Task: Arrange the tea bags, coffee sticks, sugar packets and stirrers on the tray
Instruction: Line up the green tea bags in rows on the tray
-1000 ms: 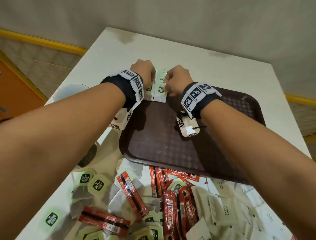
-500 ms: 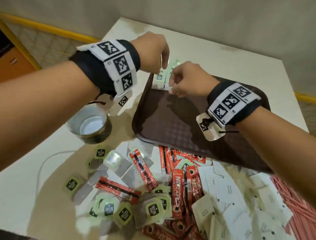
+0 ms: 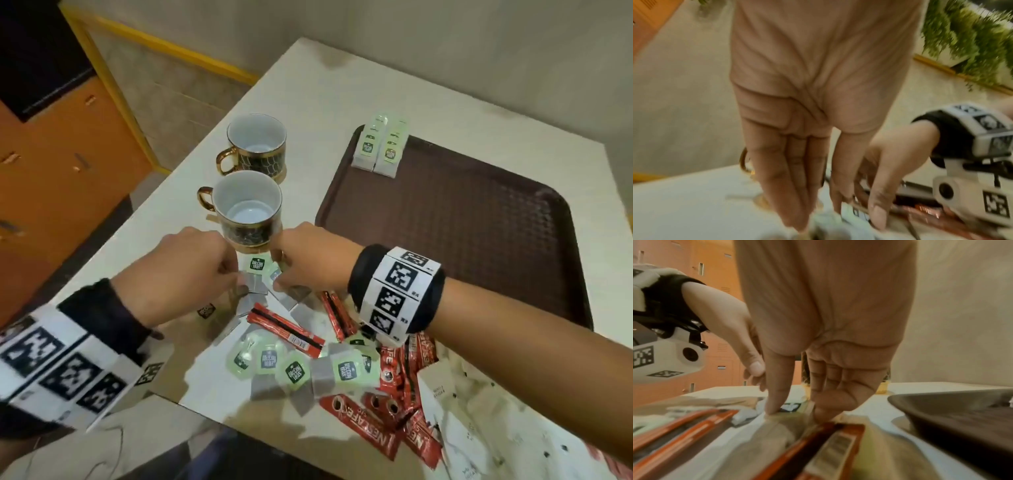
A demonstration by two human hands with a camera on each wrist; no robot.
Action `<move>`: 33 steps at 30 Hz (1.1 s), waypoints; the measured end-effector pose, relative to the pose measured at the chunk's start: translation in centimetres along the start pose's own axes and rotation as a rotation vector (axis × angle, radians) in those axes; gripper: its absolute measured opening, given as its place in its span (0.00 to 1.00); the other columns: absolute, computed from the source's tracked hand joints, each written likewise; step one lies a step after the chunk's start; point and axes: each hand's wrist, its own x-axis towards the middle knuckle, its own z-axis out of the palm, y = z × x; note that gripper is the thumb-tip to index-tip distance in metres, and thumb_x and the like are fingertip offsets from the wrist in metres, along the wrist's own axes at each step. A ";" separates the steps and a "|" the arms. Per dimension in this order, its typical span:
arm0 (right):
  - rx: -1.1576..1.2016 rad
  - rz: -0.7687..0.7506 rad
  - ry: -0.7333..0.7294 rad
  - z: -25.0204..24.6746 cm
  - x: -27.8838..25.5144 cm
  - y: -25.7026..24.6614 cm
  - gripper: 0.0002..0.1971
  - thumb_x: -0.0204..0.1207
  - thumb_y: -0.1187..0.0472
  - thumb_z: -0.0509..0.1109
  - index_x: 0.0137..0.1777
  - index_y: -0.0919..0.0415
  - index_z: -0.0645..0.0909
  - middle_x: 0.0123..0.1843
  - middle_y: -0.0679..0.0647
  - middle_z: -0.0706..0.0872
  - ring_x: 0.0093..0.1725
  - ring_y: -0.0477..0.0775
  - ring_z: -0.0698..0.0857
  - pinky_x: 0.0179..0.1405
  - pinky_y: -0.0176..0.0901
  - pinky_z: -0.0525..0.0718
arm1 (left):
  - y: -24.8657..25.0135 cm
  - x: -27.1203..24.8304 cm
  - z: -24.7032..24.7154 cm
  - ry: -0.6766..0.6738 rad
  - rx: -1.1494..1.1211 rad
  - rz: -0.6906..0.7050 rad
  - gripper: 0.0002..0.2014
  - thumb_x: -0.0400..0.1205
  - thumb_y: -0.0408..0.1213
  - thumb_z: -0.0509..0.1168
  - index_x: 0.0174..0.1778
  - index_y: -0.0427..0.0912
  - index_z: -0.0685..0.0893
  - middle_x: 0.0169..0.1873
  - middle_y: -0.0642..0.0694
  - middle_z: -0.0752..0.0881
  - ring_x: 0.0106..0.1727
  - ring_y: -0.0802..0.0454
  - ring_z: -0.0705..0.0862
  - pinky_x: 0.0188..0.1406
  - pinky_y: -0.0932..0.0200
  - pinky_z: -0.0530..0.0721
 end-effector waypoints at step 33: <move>0.588 0.499 0.562 -10.8 -4.1 18.4 0.09 0.73 0.77 0.70 0.37 0.64 0.83 0.38 0.59 0.85 0.37 0.57 0.88 0.33 0.44 0.91 | 13.0 7.6 -11.1 0.411 -0.030 0.251 0.06 0.75 0.31 0.68 0.37 0.48 0.82 0.33 0.46 0.80 0.37 0.42 0.75 0.33 0.59 0.70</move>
